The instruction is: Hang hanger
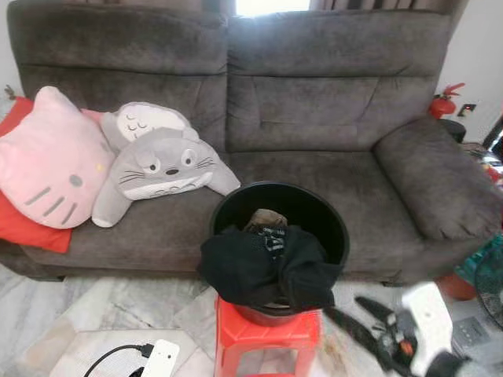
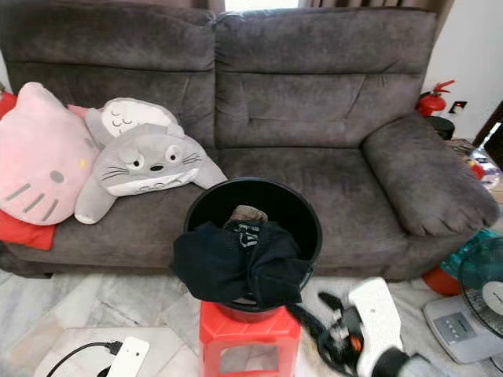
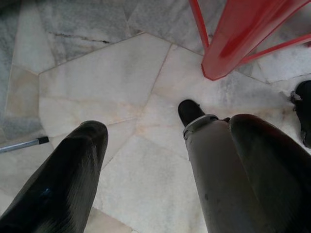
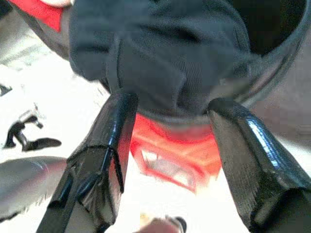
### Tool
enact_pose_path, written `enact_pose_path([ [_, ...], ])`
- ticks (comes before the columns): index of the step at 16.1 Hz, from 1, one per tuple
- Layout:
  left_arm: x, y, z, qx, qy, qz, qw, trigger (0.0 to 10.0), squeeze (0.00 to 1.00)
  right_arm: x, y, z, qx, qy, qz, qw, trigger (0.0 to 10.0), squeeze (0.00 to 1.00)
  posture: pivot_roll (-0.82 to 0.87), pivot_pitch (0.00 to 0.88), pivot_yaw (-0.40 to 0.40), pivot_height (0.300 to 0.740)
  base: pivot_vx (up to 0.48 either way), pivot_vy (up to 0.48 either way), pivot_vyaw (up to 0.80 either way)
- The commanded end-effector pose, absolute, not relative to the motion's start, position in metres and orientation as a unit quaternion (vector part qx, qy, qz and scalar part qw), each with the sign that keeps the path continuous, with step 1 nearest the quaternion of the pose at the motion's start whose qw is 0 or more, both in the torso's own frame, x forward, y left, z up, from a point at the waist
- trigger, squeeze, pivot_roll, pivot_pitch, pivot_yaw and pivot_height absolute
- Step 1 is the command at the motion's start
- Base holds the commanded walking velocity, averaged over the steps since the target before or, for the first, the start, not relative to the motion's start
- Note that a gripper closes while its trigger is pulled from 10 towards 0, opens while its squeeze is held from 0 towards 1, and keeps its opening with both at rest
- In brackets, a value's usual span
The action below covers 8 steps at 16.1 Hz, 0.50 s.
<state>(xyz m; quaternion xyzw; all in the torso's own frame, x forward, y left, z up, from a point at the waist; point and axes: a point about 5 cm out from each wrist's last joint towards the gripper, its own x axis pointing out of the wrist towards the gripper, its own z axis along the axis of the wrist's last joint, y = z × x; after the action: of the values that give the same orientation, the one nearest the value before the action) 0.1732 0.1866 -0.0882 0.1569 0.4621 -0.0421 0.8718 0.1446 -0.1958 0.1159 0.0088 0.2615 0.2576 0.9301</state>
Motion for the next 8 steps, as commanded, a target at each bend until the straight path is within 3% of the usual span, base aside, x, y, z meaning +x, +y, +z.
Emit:
enact_pose_path([
  [1,0.171,0.187,-0.090,0.158,0.471,-0.044,0.867,10.0,0.00,0.146,-0.199,0.115,0.002,0.262,0.252,0.932,10.0,0.00,-0.25,0.031,-0.022,0.740,0.000,0.000,0.00],
  [6,0.172,0.187,-0.089,0.159,0.470,-0.040,0.867,10.0,0.00,0.158,-0.204,0.106,0.029,0.251,0.240,0.937,10.0,0.00,-0.24,0.026,-0.024,0.740,0.000,0.000,0.00],
  [8,0.171,0.187,-0.090,0.159,0.471,-0.039,0.867,10.0,0.00,0.165,-0.203,0.101,0.075,0.235,0.235,0.940,10.0,0.00,-0.23,0.023,-0.025,0.740,0.000,0.000,0.00],
])
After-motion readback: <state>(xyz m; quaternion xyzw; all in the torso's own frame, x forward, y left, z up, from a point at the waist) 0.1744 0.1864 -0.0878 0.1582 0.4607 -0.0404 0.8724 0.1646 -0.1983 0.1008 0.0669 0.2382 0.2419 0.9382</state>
